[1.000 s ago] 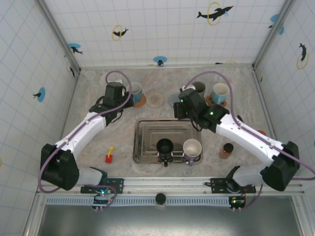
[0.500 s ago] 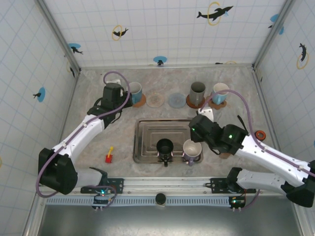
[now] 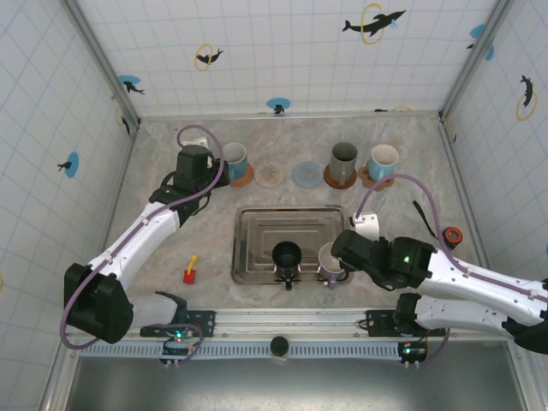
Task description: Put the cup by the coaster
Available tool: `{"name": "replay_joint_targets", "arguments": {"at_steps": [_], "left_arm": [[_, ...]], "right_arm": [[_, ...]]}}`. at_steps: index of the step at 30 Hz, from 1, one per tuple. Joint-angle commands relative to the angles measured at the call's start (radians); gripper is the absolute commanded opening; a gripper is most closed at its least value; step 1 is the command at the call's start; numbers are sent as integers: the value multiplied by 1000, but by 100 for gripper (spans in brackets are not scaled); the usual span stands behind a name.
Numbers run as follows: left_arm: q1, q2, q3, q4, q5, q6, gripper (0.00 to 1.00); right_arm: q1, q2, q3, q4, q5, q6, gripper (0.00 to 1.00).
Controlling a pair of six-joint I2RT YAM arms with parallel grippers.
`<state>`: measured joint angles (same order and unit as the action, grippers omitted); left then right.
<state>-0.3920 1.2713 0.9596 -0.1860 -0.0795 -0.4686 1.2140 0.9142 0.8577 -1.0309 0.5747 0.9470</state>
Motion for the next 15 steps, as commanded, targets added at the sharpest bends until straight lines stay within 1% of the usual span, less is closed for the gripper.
{"name": "replay_joint_targets", "arguments": {"at_steps": [1,7,15], "left_arm": [[-3,-14,-14,14,-9,8,38],[-5,-10,-13,12,-9,7,38],[-4,-6,-12,10,-10,7,38]], "right_arm": [[31,-18,-32,-21,20,90,69],[60,-14,-72,17,-1,136,70],[99,-11,-150,135,-32,201,70]]}}
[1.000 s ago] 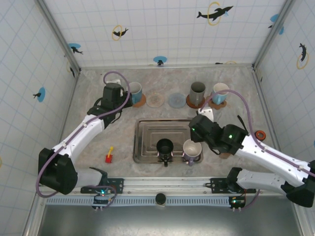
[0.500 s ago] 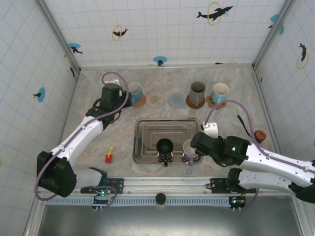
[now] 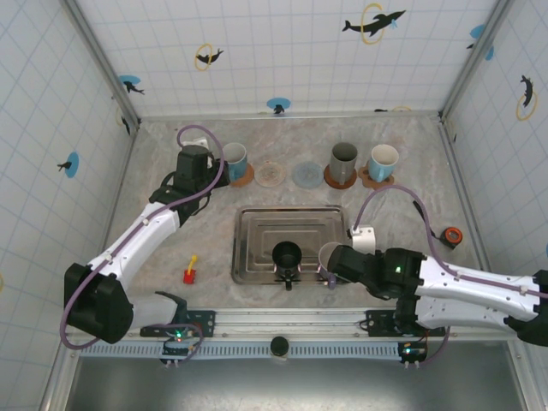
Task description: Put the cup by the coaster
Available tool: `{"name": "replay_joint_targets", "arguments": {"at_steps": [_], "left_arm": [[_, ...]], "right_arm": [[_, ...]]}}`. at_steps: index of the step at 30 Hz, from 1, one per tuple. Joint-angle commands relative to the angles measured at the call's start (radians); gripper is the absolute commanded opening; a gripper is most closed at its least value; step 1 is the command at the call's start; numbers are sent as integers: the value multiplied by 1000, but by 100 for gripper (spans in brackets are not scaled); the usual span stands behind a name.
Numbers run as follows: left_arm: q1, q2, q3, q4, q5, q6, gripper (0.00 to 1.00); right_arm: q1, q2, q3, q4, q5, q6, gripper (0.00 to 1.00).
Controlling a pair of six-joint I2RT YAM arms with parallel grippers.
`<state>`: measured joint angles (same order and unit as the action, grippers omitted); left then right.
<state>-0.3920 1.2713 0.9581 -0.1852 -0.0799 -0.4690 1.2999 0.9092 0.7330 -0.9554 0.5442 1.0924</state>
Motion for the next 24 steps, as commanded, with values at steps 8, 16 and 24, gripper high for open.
{"name": "replay_joint_targets", "arguments": {"at_steps": [8,16,24], "left_arm": [[-5,-1,-5,4,-12,9,38],[-4,-2,-6,0,-18,9,39],[-4,-1,-6,1,-19,9,39]], "right_arm": [[41,15,-68,115,-46,99,70],[73,27,-94,136,-63,137,70],[87,25,-120,171,-94,145,70]]}}
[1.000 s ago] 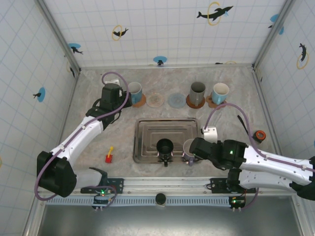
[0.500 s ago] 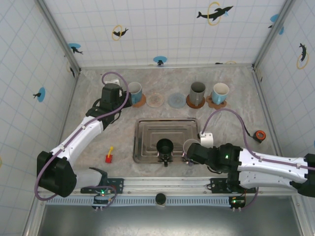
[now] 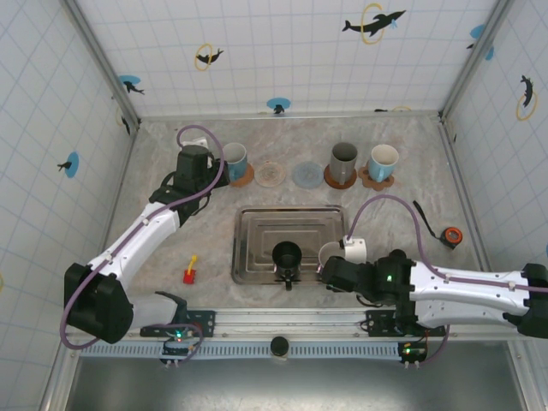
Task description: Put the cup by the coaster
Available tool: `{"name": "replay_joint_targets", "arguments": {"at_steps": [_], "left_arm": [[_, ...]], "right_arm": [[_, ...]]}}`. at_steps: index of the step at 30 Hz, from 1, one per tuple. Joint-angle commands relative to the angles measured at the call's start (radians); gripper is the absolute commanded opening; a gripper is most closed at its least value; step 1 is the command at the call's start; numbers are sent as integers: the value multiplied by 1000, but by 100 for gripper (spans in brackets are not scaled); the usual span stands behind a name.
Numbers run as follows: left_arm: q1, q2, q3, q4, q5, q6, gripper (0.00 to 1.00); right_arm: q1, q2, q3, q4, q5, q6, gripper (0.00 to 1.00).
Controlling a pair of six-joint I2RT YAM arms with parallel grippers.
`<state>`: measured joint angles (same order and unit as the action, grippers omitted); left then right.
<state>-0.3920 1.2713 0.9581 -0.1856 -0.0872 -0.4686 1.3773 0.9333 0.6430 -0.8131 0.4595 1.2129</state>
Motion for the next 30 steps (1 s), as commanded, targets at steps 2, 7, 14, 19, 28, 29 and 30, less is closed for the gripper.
{"name": "replay_joint_targets", "arguments": {"at_steps": [2,7,14,19,28,29,30], "left_arm": [[-4,-1,-5,1,-13,10,39],[-5,4,-5,1,-13,10,39],[-4,17,-1,-1,-11,12,39],[-4,28,4,1,-7,13,39],[-4,26,4,1,-9,13,39],[-4,25,4,1,-9,14,39],[-4,26,4,1,-11,15,39]], "right_arm": [[9,8,-41,51,-24,22,70],[9,34,-46,62,-33,27,70],[9,56,-62,95,-31,39,69],[5,73,-65,96,-31,36,69],[-20,103,-90,153,-55,25,66],[-19,107,-93,160,-58,26,66],[-21,111,-97,168,-60,25,66]]}}
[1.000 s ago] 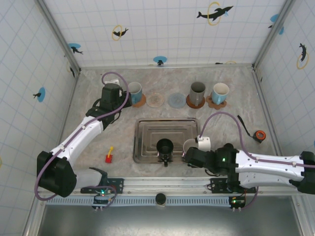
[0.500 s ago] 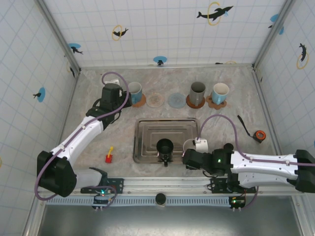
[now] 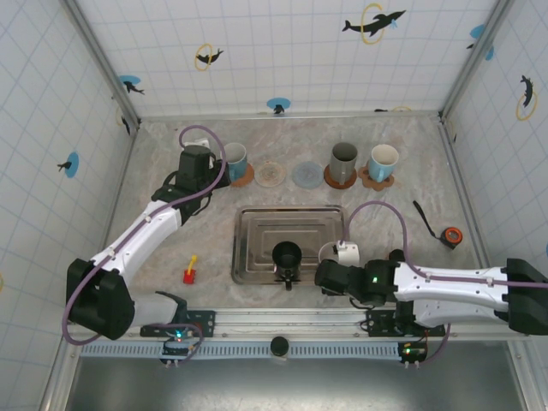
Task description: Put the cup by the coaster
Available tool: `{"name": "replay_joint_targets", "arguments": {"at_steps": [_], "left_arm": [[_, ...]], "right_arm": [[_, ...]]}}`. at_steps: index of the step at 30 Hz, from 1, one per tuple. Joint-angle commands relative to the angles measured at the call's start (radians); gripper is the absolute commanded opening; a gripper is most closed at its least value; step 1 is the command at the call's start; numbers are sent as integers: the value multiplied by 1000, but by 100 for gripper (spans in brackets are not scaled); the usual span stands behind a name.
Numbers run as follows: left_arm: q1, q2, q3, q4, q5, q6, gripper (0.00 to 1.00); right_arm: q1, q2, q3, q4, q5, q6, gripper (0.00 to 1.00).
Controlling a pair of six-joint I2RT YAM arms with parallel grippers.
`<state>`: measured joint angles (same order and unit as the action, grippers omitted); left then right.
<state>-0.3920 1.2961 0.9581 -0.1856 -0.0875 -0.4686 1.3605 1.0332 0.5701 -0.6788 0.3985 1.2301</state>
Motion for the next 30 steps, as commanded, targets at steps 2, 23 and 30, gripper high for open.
{"name": "replay_joint_targets", "arguments": {"at_steps": [2,23,30], "left_arm": [[-5,2,4,0,-11,15,39],[-4,15,10,-8,-23,18,39],[-4,17,10,-8,-24,20,39]], "right_arm": [[-9,19,-29,43,-3,8,65],[-40,68,-30,54,-19,-19,40],[-43,89,1,-13,3,-37,25]]}}
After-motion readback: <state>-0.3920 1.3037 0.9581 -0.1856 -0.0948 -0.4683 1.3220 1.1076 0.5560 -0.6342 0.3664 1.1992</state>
